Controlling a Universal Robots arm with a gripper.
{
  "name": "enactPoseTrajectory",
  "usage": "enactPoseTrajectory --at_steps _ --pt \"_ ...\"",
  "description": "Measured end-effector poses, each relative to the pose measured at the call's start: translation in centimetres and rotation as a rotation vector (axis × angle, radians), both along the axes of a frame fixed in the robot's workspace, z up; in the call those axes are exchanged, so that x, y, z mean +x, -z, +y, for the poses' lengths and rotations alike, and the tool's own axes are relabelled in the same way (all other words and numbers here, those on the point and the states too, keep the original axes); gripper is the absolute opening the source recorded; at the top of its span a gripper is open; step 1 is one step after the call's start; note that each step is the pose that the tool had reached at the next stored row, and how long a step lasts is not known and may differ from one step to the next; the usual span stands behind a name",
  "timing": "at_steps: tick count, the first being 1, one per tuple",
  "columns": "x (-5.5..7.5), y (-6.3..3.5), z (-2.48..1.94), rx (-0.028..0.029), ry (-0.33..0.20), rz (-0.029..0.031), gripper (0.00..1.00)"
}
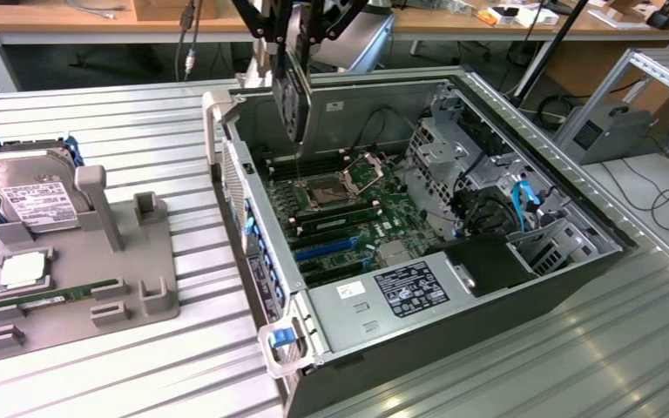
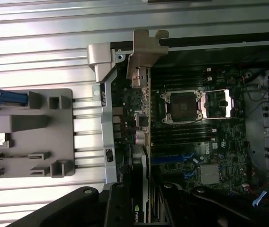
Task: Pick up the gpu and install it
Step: 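Pick up the gpu and move the gpu toward the slot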
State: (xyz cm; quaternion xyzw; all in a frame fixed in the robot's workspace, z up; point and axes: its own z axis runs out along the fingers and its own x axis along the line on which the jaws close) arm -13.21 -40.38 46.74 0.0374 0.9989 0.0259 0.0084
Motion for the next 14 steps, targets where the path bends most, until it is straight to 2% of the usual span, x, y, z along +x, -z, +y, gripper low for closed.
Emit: enactPoseTrajectory --at_steps 6,10,14 --pt "1.0 0.11 0.0 0.0001 0.0 0.0019 0.27" --pt "2.2 0.44 0.0 0.0 0.0 0.006 0.27" --pt "2.8 0.73 -0.02 0.0 0.0 0.0078 0.27"
